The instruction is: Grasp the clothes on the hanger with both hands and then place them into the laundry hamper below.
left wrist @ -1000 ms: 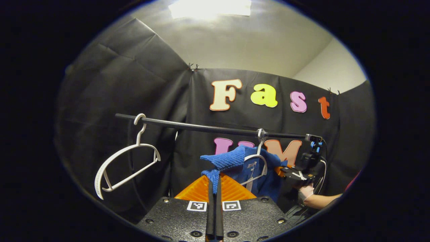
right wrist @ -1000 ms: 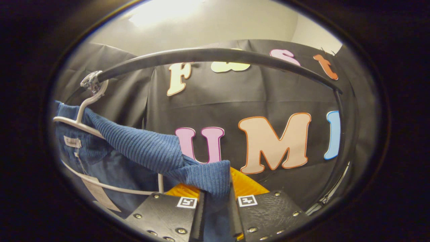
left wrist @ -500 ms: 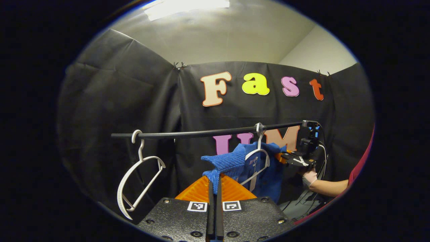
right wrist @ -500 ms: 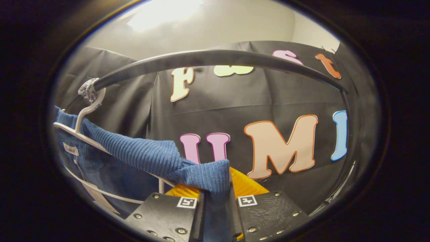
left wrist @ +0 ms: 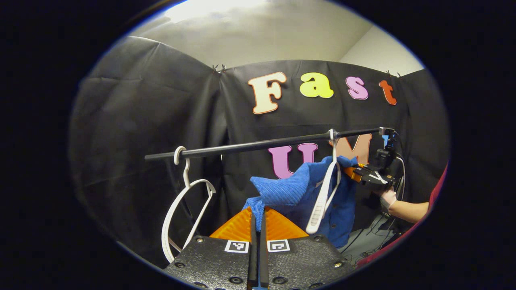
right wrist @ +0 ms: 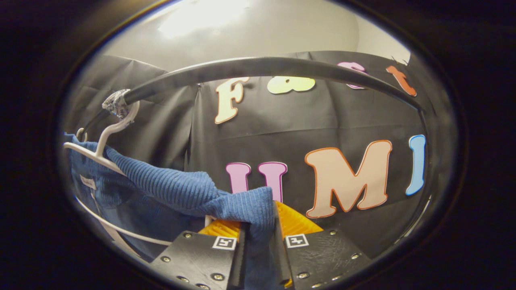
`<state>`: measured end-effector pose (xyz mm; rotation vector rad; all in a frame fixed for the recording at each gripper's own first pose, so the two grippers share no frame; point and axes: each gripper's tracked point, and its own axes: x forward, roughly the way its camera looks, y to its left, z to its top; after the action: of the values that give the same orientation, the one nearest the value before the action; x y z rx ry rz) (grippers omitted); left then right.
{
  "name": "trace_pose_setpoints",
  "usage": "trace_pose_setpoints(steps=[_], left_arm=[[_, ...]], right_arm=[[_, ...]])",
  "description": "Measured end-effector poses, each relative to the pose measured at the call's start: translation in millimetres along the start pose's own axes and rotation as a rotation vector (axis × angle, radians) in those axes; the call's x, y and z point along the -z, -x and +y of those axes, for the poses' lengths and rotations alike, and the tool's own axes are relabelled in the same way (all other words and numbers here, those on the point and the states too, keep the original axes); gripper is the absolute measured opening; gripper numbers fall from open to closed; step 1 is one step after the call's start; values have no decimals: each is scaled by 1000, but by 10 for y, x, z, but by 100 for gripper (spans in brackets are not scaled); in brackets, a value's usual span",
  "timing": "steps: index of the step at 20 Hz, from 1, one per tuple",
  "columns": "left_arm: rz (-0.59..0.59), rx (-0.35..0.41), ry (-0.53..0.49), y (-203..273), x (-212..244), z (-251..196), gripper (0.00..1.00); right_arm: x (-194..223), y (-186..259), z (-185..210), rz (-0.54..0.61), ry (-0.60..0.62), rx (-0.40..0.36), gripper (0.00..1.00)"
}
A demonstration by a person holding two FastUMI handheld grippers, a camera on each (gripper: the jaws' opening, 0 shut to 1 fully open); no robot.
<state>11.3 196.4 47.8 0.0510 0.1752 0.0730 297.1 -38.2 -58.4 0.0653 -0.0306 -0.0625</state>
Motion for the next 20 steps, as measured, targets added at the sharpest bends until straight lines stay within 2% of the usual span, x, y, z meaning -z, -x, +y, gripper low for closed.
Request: trace_pose_setpoints(steps=[7,15,16,17,20], left_arm=[[-46,32,26,-387,148,-115,2],[-53,95,140,-734,491,-225,2],[-51,97,144,-754,543,-232,4],[-52,101,146,-767,594,-242,2],[-55,110,150,-796,706,-284,2]], right_arm=[[85,-144,-294,16,30,62,30],[354,-279,-476,77,73,89,30],[387,-302,-466,83,75,91,34],[419,-322,-462,91,74,94,30],[511,-396,-484,109,54,105,30]])
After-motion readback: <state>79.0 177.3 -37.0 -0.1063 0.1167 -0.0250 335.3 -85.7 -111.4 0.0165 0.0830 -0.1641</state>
